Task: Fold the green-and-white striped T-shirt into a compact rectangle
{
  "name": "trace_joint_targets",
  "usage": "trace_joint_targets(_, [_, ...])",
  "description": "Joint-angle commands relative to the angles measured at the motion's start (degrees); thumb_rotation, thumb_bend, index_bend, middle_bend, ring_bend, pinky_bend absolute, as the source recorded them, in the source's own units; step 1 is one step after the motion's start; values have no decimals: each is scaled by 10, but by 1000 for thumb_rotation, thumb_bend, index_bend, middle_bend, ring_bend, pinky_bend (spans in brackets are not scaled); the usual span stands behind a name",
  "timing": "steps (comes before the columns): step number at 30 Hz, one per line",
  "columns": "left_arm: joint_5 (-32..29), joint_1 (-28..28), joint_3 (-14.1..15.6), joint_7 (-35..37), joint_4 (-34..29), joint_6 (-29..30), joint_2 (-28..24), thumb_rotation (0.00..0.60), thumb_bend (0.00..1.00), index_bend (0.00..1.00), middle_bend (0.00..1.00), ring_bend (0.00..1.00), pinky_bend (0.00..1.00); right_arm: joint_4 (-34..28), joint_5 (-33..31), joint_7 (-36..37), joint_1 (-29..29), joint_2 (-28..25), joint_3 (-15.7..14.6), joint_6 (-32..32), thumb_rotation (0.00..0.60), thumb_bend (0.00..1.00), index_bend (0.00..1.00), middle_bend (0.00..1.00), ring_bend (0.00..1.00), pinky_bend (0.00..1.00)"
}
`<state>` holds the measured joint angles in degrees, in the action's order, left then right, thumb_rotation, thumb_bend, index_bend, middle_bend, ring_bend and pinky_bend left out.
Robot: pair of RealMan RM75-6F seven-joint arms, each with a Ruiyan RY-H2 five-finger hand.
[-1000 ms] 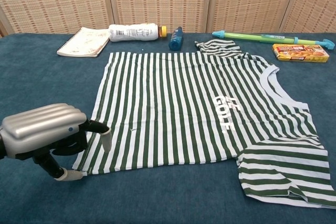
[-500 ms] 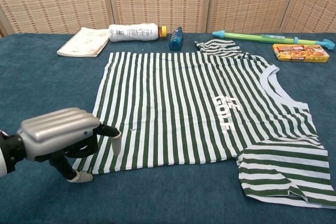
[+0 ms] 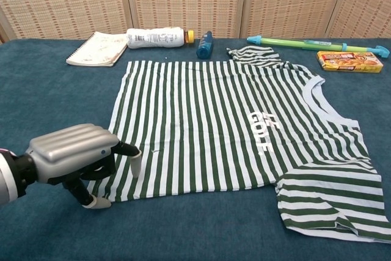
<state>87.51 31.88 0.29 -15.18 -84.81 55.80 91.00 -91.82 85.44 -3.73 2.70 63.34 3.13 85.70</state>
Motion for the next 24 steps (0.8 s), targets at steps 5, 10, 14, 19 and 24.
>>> trace_joint_targets(5, [-13, 1, -4, -10, 12, 5, 6, 600, 220, 440, 975, 906, 1000, 1, 0, 2, -1, 0, 1, 2, 600, 301, 143, 262, 225, 267])
trace_joint_targets(10, [-19, 3, -4, -10, 15, 4, 6, 600, 220, 446, 975, 906, 1000, 2, 0, 3, -2, 0, 1, 2, 600, 301, 144, 262, 226, 267])
trace_joint_targets(14, [-20, 7, -2, -6, 13, 0, 3, 600, 220, 451, 975, 906, 1000, 2, 0, 4, -2, 1, 1, 3, 600, 301, 143, 262, 229, 267])
trace_joint_targets(19, [-21, 11, 1, -4, 12, -3, 1, 600, 254, 452, 975, 905, 1000, 3, 0, 4, -3, 2, 1, 3, 600, 301, 143, 262, 231, 267])
trace_joint_targets(24, [-20, 14, 4, -3, 6, -5, -3, 600, 322, 455, 975, 906, 1000, 4, 0, 5, -3, 2, 1, 2, 600, 301, 143, 262, 233, 267])
